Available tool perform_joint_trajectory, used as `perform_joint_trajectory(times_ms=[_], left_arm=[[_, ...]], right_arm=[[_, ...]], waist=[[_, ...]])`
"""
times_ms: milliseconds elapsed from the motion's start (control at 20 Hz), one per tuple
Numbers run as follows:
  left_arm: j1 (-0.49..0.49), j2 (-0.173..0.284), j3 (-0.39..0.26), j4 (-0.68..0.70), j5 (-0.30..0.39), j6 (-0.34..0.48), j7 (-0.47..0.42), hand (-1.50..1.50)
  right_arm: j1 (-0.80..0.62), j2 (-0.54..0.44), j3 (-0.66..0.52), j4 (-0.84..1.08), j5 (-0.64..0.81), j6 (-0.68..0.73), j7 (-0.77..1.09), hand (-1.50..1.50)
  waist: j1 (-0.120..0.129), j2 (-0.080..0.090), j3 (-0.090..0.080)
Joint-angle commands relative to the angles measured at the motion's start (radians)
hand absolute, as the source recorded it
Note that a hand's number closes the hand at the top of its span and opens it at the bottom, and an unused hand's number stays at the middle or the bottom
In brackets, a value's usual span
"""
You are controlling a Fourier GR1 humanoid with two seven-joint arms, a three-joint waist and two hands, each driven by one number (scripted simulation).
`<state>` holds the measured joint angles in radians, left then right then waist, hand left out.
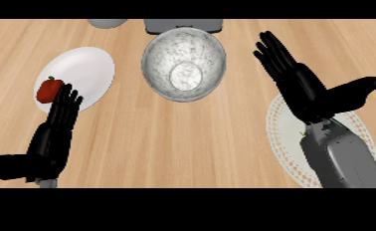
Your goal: Pick the lemon from the placemat and place it in the bowl
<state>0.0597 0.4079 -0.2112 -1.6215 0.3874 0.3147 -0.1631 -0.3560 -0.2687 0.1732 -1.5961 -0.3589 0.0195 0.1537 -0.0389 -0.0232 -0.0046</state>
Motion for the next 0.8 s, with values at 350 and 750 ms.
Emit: perform_joint_trajectory(times_ms=[350,750], left_arm=[[-0.085,0.036,-0.165,-0.020,-0.082,-0.138,0.075,0.00],[-0.238,-0.004,-0.185,0.051,-0.095,-0.217,0.158,0.00]], right_arm=[[0.268,-0.402,-0.187,-0.048,0.349,0.054,-0.232,1.50],[0.342,-0.343,-0.128,0.082,0.501,0.043,-0.519,-1.50]], waist=[[-0.068,0.022,0.006],[0.031,0.026,0.004]])
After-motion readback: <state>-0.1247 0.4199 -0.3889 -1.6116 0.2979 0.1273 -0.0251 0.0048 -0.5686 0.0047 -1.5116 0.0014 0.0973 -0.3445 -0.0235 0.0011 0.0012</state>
